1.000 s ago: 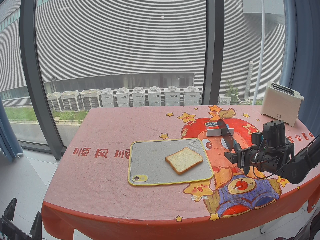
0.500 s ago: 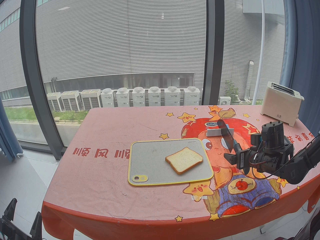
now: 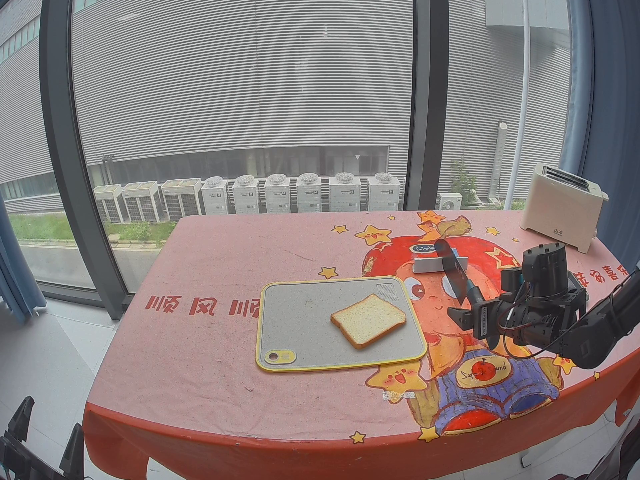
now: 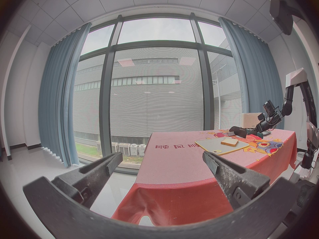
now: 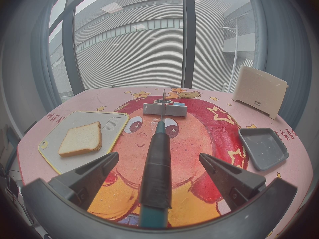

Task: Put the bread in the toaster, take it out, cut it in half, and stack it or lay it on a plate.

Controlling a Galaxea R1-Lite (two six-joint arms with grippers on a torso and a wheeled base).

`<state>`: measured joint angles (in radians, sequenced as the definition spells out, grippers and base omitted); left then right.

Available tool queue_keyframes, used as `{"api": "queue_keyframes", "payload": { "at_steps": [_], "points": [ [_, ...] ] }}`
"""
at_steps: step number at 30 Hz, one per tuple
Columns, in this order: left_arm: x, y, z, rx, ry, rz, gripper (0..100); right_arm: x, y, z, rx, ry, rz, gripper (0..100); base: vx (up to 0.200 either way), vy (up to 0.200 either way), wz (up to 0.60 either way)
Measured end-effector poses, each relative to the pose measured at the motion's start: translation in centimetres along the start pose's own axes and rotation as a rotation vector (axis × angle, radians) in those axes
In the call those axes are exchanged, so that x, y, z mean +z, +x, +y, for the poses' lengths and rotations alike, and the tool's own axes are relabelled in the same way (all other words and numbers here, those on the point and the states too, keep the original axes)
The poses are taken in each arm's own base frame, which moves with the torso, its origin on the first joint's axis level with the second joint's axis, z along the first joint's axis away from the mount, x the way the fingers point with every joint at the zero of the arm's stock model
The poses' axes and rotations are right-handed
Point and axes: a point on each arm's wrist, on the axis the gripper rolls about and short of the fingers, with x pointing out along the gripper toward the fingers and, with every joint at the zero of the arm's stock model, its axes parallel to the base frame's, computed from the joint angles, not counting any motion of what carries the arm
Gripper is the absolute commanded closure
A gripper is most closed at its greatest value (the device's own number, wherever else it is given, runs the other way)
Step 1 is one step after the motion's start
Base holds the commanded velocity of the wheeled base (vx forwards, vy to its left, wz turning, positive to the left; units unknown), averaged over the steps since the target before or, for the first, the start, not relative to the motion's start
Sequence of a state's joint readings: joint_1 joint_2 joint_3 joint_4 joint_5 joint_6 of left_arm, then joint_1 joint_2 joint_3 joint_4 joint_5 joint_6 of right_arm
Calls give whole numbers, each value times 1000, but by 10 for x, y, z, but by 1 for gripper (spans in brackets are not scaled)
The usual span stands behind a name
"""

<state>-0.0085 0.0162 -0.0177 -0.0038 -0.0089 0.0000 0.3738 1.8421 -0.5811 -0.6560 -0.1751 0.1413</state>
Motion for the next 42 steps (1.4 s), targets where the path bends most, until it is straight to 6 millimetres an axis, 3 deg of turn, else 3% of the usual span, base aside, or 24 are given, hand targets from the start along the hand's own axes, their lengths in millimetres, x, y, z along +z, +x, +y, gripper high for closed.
{"api": "queue_keyframes", "payload": {
  "at_steps": [1, 42],
  "points": [
    [0, 0, 0, 0, 0, 0, 0, 0, 0, 0, 0, 0, 1, 100, 0, 0, 0],
    [0, 0, 0, 0, 0, 0, 0, 9, -10, 0, 5, 9, -45, 100, 0, 0, 0]
  ]
}}
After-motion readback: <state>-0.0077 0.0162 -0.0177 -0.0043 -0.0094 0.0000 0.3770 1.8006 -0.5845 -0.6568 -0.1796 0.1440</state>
